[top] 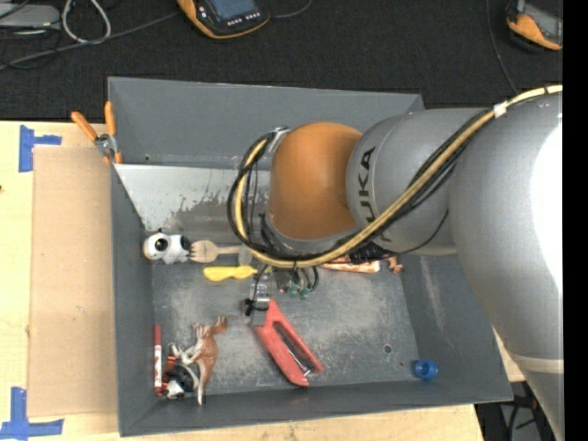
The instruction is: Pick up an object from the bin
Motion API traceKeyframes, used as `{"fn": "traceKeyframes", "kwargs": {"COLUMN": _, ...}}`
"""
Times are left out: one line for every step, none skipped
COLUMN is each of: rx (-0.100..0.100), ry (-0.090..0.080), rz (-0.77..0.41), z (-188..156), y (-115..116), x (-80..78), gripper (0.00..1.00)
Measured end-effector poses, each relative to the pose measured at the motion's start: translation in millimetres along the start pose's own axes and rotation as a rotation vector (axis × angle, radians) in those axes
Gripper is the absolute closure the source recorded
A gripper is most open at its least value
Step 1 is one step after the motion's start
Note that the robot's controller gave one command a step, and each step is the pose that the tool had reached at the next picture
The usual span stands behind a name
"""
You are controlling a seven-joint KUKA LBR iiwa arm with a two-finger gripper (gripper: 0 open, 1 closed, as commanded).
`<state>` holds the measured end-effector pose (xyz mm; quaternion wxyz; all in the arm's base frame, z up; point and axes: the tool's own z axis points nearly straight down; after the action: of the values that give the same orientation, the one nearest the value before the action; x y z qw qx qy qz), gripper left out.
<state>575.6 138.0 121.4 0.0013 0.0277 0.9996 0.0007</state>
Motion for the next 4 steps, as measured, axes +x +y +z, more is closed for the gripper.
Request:
{"fn": "traceKeyframes", "kwargs": {"rx": 0.002, "ry": 0.004, "rz": 0.021, "z": 4.1, "y": 19.9, "x": 22.4, "gripper": 0.00}}
{"fn": "traceKeyframes", "kwargs": {"rx": 0.003, "ry": 0.012, "rz": -0.234, "z": 55.1, "y": 54.8, "x": 47.1, "gripper": 0.00}}
{"fn": "traceKeyframes", "kwargs": {"rx": 0.003, "ry": 0.002, "rz": -0.439, "z": 52.7, "y": 75.7, "x": 57.1, "gripper": 1.00}}
{"fn": "traceKeyframes", "kwargs": {"rx": 0.004, "ry": 0.002, "rz": -0.438, "z": 52.6, "y": 75.2, "x": 56.9, "gripper": 1.00}}
